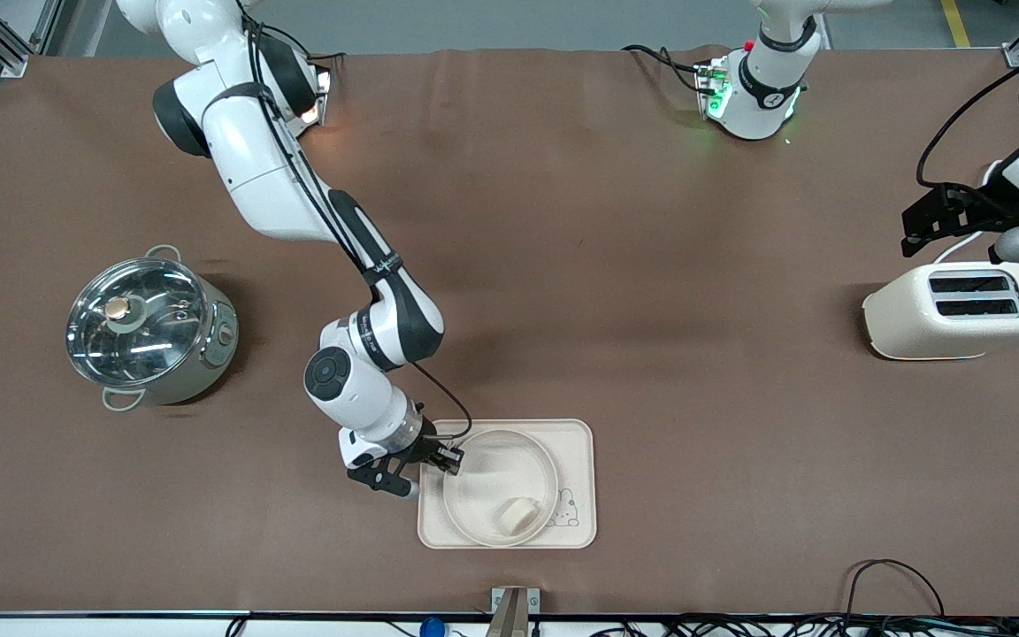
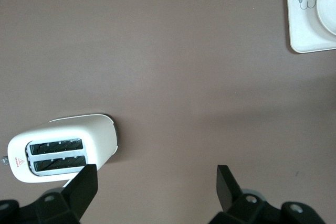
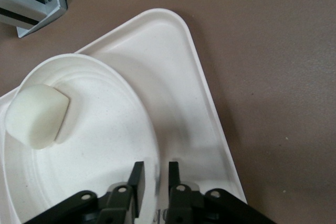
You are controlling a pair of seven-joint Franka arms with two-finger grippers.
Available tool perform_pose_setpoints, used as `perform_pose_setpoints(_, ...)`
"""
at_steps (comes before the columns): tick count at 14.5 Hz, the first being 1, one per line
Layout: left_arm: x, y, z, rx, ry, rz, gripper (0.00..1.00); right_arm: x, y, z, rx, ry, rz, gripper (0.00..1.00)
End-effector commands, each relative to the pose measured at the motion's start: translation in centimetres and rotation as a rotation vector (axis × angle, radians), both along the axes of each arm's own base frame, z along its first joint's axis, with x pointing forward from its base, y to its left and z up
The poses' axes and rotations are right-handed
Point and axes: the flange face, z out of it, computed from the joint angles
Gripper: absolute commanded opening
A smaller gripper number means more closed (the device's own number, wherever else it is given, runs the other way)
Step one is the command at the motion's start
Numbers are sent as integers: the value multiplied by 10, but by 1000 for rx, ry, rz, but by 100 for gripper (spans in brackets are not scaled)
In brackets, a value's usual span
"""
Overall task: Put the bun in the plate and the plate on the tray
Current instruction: 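Lower the plate onto the tray and open the right gripper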
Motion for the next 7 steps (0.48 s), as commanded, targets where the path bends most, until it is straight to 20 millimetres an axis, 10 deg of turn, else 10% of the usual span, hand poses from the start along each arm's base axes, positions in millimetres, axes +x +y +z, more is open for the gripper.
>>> perform_pose_setpoints(1,1,-3,6,-7,-13,0,100,6,-6,3,11,-6,-12,63)
perform_pose_setpoints(7,1,1,6,-9,-15,15,100,4,-26,21,0,8,-35,100)
